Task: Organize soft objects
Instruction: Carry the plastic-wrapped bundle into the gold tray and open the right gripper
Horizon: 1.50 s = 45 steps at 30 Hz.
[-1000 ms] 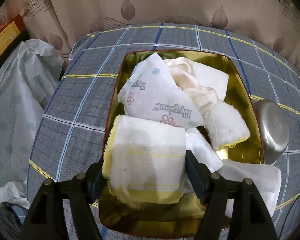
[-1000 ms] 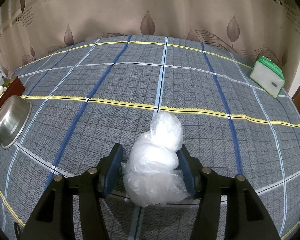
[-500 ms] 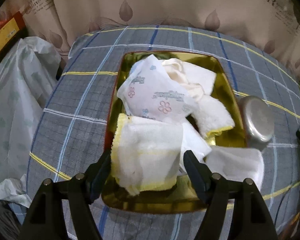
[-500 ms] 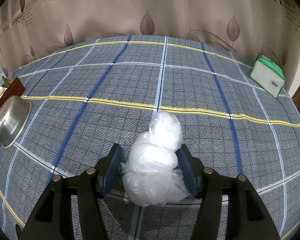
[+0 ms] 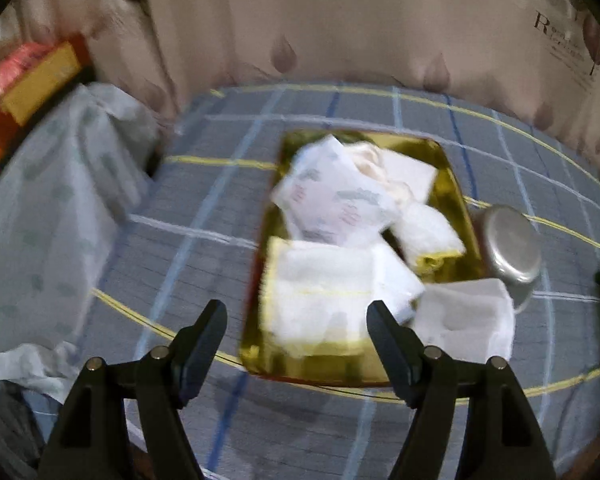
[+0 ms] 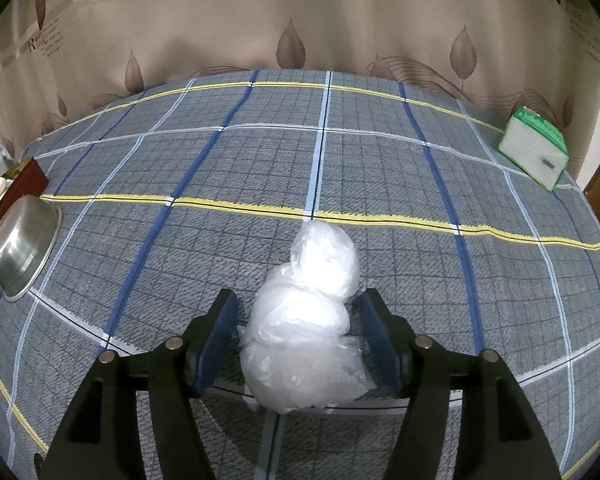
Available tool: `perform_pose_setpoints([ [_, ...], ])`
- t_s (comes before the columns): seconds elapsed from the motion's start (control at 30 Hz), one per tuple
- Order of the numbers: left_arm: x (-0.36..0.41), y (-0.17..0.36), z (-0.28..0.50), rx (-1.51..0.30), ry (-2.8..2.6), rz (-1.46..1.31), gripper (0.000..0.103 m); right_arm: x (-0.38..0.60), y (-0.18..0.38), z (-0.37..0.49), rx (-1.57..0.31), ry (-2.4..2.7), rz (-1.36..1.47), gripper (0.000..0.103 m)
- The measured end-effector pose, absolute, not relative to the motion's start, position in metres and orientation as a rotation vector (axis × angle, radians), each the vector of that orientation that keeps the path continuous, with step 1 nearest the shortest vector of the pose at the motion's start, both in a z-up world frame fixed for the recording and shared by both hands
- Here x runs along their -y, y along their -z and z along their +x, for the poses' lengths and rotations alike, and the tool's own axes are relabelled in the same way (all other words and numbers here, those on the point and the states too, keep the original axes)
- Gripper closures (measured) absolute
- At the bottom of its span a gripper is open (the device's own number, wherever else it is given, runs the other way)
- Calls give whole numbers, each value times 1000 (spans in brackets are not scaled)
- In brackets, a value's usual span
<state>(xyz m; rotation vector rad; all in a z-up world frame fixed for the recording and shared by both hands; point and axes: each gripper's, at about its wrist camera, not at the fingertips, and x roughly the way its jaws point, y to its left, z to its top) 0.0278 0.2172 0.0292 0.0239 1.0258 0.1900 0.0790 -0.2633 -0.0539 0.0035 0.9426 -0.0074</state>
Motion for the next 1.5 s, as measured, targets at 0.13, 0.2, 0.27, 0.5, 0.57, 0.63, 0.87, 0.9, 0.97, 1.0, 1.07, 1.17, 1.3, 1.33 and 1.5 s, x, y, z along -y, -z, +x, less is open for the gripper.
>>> perform_pose_setpoints([
  [0.13, -220, -34, 19, -975, -246, 43, 29, 265, 53, 77, -949, 9, 36, 37],
  [0.2, -220, -33, 17, -960, -274, 59, 29, 265, 52, 76, -950, 17, 43, 37],
  [0.27, -223, -31, 16, -958, -291, 50, 29, 265, 52, 74, -948, 28, 50, 38],
  [0.5, -230, -18, 10, -992, -279, -6, 29, 269, 50, 74, -940, 87, 50, 68],
  [0.57, -232, -22, 5, -961, -263, -14, 29, 267, 49, 74, -944, 89, 33, 69],
  [0.63, -232, -27, 2, -926, -274, -13, 29, 264, 47, 72, -946, 96, 11, 69],
  [0.87, -235, -32, -1, -891, -246, -30, 29, 235, 35, 59, -963, 36, -50, 69],
  [0.9, -235, -32, -1, -889, -245, -36, 29, 231, 32, 56, -973, -4, -20, 69],
  [0.97, -235, -32, -1, -887, -238, -35, 29, 222, 25, 50, -979, -95, 47, 69],
  [1.0, -235, -31, -1, -891, -245, -34, 29, 214, 20, 48, -979, -120, 44, 69],
  [1.07, -235, -30, 0, -897, -247, -35, 29, 196, 13, 43, -984, -163, 18, 69],
  [1.17, -233, -32, -1, -896, -237, -40, 29, 162, 2, 37, -979, -252, -16, 69],
  [1.3, -233, -33, -1, -892, -231, -43, 29, 120, -7, 34, -967, -349, -45, 69],
  [1.33, -233, -33, -1, -892, -238, -43, 29, 111, -9, 34, -966, -365, -57, 69],
  [1.5, -234, -35, -2, -893, -232, -61, 29, 62, -19, 35, -949, -457, -125, 69],
])
